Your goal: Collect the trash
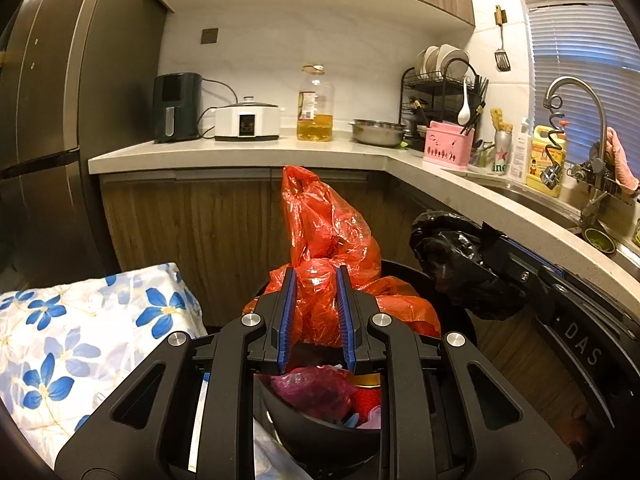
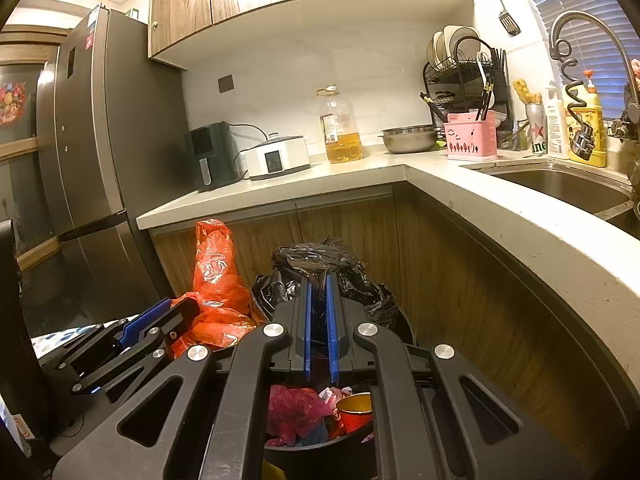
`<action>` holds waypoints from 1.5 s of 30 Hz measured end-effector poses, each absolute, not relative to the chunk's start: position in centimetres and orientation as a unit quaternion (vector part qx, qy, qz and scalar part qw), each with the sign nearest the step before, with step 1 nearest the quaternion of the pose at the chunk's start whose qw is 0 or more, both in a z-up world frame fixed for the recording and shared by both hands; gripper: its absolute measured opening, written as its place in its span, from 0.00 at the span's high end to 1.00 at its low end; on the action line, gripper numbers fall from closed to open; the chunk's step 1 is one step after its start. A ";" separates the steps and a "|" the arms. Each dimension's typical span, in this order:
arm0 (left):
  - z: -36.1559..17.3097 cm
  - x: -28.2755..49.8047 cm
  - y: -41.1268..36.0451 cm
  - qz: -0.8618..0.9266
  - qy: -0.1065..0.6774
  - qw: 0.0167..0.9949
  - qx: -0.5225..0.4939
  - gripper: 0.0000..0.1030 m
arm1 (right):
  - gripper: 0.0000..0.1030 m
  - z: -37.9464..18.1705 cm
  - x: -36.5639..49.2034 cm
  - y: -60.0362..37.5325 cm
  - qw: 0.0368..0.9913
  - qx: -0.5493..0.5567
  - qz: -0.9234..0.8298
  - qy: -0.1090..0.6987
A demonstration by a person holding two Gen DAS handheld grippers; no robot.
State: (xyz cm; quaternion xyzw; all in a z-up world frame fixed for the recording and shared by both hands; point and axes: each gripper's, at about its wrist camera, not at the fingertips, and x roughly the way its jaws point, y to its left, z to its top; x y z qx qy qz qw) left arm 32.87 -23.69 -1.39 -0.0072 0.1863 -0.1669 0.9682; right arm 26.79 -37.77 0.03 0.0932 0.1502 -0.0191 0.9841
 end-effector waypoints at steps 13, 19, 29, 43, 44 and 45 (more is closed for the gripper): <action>-1.7 33.6 -21.3 -0.147 0.187 0.970 -0.041 0.30 | 0.58 -0.4 27.7 -38.6 0.981 0.108 -0.024 0.161; -1.7 31.7 -18.8 -0.119 0.193 0.973 -0.046 0.09 | 0.25 -0.7 26.6 -37.7 0.980 0.100 -0.027 0.170; -1.8 26.8 -14.2 -0.062 0.207 0.976 -0.033 0.06 | 0.15 -1.0 23.8 -35.2 0.976 0.073 -0.034 0.200; -0.4 19.0 -10.2 -0.033 0.200 0.979 -0.025 0.06 | 0.13 0.5 17.6 -30.6 0.976 0.044 -0.045 0.208; -0.4 18.4 -9.9 -0.030 0.199 0.979 -0.023 0.06 | 0.13 0.7 17.2 -30.3 0.976 0.043 -0.045 0.208; -0.3 17.9 -9.7 -0.028 0.198 0.980 -0.022 0.06 | 0.11 0.8 16.7 -30.0 0.976 0.042 -0.046 0.206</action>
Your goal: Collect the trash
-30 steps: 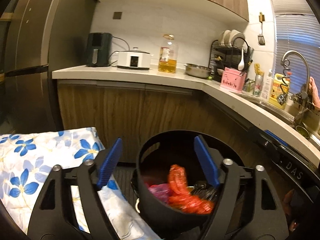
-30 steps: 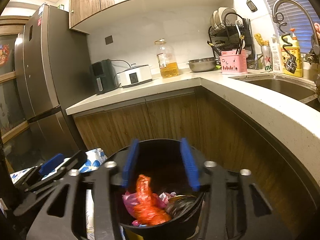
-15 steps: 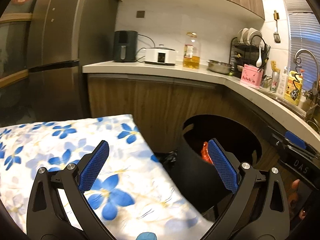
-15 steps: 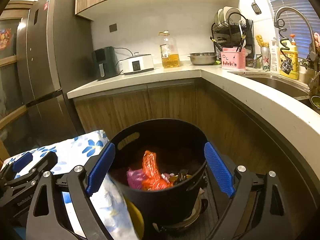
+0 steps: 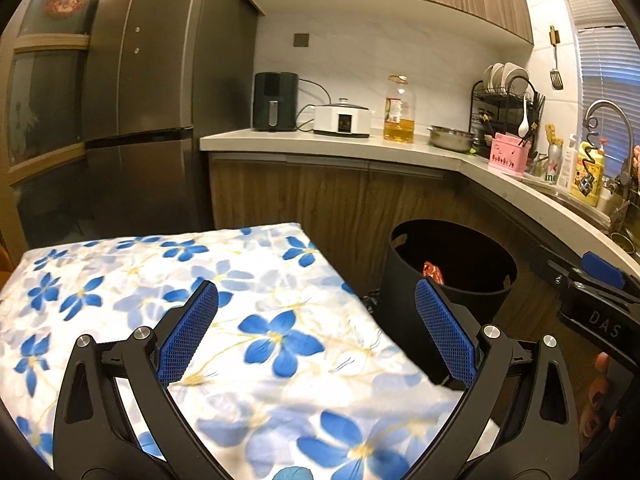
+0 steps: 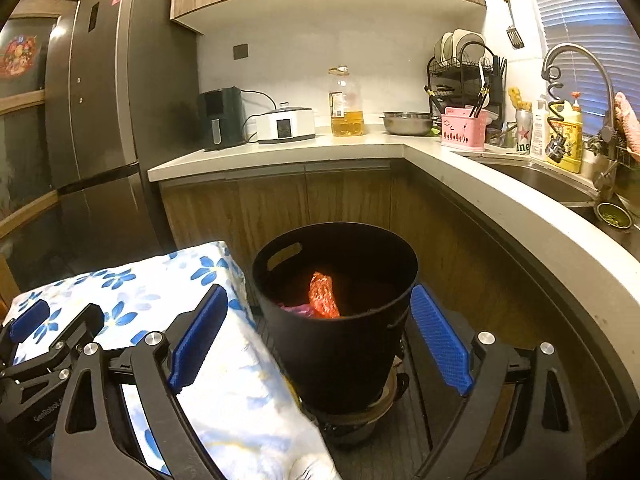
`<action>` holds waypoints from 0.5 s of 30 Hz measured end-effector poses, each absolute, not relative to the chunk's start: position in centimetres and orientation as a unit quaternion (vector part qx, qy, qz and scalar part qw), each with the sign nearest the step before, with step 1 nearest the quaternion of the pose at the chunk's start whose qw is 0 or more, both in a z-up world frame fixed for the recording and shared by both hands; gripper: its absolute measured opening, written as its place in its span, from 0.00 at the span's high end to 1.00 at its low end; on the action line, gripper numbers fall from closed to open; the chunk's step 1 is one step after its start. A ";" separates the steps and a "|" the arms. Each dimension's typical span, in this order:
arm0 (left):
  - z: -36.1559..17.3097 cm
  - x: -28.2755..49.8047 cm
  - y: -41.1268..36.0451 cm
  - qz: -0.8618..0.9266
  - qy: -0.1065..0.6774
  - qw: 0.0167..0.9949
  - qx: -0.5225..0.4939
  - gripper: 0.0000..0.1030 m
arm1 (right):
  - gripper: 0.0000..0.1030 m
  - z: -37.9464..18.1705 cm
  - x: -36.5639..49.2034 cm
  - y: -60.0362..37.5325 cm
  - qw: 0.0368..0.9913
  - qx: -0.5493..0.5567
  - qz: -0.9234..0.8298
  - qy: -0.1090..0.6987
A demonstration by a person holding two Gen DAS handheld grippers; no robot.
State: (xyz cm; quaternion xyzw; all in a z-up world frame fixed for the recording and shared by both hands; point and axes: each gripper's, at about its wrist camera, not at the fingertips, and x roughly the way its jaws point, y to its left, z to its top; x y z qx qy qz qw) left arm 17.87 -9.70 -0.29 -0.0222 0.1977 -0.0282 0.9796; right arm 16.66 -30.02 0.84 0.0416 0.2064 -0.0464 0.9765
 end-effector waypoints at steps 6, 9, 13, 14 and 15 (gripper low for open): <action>0.3 14.4 -8.0 -0.026 0.188 0.981 -0.026 0.06 | 0.08 1.5 13.0 -28.2 0.979 0.039 -0.046 0.195; 0.4 12.8 -7.2 -0.024 0.185 0.982 -0.026 0.06 | 0.08 1.6 11.3 -27.3 0.979 0.036 -0.041 0.195; 0.6 10.8 -6.2 -0.018 0.180 0.983 -0.030 0.06 | 0.08 1.6 9.3 -26.1 0.980 0.030 -0.034 0.193; 0.6 10.3 -5.9 -0.016 0.179 0.983 -0.032 0.06 | 0.08 1.6 8.8 -25.9 0.980 0.028 -0.032 0.193; 0.6 10.0 -5.7 -0.016 0.179 0.983 -0.034 0.06 | 0.08 1.5 8.4 -25.4 0.980 0.026 -0.029 0.193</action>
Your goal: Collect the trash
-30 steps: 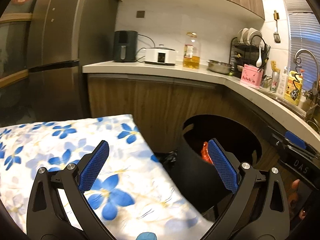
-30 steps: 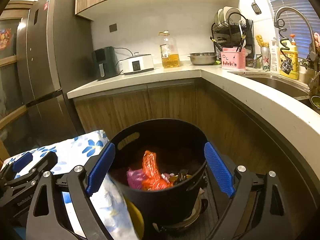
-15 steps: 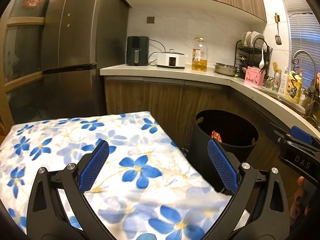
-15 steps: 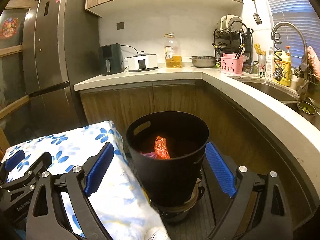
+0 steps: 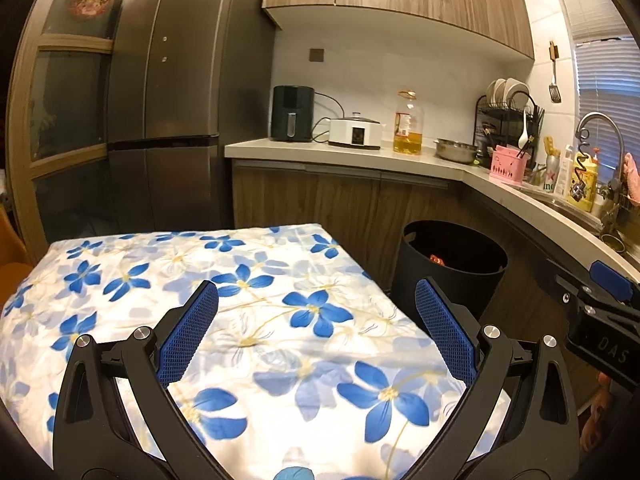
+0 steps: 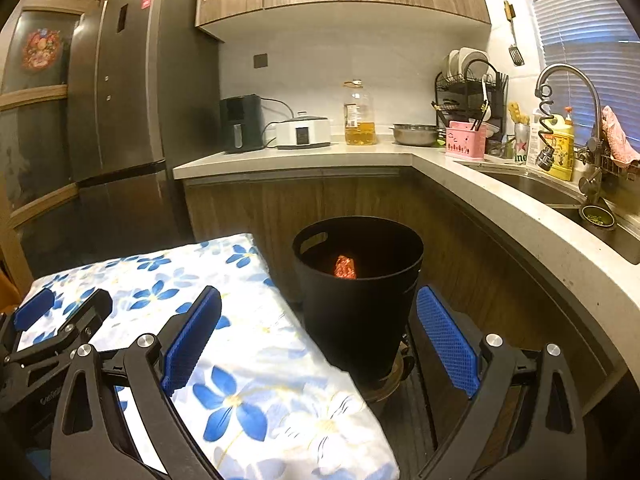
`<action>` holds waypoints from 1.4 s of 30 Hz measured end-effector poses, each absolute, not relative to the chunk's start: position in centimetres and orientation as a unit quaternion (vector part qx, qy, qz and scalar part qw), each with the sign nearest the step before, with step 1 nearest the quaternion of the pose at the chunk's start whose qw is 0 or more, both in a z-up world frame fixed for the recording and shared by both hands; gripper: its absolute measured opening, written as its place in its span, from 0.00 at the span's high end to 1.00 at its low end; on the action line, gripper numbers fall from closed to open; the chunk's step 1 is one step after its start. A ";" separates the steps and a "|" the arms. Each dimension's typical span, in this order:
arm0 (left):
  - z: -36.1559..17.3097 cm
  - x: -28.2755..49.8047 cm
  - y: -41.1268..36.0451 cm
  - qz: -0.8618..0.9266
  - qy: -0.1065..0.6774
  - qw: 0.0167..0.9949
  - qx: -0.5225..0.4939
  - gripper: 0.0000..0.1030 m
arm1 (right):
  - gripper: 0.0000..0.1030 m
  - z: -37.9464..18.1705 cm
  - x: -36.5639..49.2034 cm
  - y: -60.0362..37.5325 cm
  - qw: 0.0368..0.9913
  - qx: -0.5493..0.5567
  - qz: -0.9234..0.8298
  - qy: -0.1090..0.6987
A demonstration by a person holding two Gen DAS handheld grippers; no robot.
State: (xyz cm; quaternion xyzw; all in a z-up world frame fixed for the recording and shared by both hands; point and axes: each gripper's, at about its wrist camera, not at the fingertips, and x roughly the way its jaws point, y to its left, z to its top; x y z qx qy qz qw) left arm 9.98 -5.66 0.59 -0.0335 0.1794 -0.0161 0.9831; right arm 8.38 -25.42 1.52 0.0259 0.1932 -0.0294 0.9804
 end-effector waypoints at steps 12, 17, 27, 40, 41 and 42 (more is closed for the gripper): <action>0.6 6.1 -4.2 -0.017 0.171 0.984 -0.038 0.06 | 0.08 1.6 4.7 -23.7 0.982 0.018 -0.024 0.186; 1.0 5.5 -4.0 -0.018 0.166 0.985 -0.043 0.06 | 0.08 1.9 4.0 -23.6 0.983 0.017 -0.026 0.181; 1.4 4.8 -4.0 -0.019 0.159 0.986 -0.044 0.06 | 0.08 2.2 3.5 -23.3 0.984 0.016 -0.024 0.176; 1.6 4.7 -3.9 -0.017 0.158 0.986 -0.044 0.06 | 0.08 2.3 3.3 -23.2 0.984 0.016 -0.024 0.175; 1.6 4.7 -3.9 -0.017 0.157 0.986 -0.044 0.06 | 0.08 2.3 3.3 -23.2 0.984 0.016 -0.023 0.175; 1.5 4.7 -3.9 -0.018 0.158 0.986 -0.044 0.06 | 0.08 2.3 3.2 -23.2 0.984 0.017 -0.023 0.174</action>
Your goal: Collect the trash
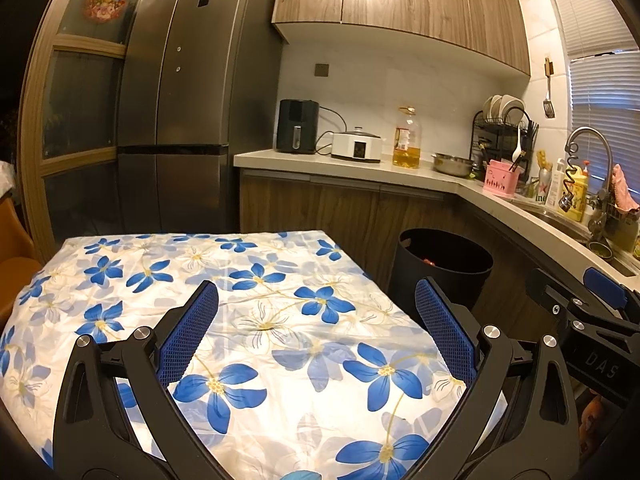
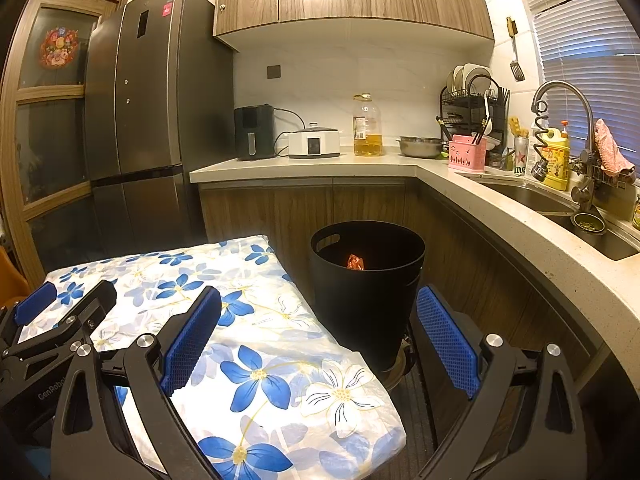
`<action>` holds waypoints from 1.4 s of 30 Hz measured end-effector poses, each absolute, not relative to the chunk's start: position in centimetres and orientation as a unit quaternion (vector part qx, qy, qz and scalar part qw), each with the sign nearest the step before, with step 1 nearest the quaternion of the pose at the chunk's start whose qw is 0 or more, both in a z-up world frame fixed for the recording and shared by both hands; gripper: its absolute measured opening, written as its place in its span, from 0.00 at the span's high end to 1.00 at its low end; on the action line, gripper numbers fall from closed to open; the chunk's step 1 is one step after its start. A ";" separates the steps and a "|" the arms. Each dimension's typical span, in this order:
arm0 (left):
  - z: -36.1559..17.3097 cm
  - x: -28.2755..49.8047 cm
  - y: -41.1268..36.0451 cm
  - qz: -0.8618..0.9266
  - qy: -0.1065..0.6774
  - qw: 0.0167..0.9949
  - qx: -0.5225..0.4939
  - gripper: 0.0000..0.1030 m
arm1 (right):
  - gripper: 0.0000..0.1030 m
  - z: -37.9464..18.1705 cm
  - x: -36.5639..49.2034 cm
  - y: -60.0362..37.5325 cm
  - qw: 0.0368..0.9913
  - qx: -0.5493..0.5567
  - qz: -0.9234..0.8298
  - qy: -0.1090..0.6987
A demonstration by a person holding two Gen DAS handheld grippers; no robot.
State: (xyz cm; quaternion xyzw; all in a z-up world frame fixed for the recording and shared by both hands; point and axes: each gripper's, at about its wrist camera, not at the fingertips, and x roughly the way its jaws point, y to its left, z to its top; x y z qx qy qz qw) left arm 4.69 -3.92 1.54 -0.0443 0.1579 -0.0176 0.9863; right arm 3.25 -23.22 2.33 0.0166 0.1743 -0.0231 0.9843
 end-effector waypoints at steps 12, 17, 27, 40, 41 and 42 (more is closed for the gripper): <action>1.5 4.7 -4.0 -0.017 0.158 0.986 -0.044 0.06 | 0.08 2.6 3.2 -23.1 0.984 0.016 -0.025 0.173; 1.6 4.6 -3.9 -0.017 0.157 0.986 -0.044 0.06 | 0.08 2.7 3.2 -23.0 0.984 0.017 -0.024 0.174; 1.6 4.6 -3.9 -0.017 0.157 0.986 -0.044 0.06 | 0.08 2.8 3.3 -22.9 0.985 0.018 -0.023 0.171; 1.7 4.5 -3.9 -0.018 0.156 0.987 -0.043 0.06 | 0.08 2.9 3.5 -23.0 0.985 0.019 -0.021 0.169; 1.7 4.5 -3.8 -0.018 0.156 0.987 -0.043 0.06 | 0.08 2.9 3.4 -23.1 0.985 0.019 -0.021 0.169; 1.6 4.5 -3.9 -0.018 0.156 0.987 -0.043 0.06 | 0.08 2.9 3.5 -23.0 0.985 0.019 -0.020 0.169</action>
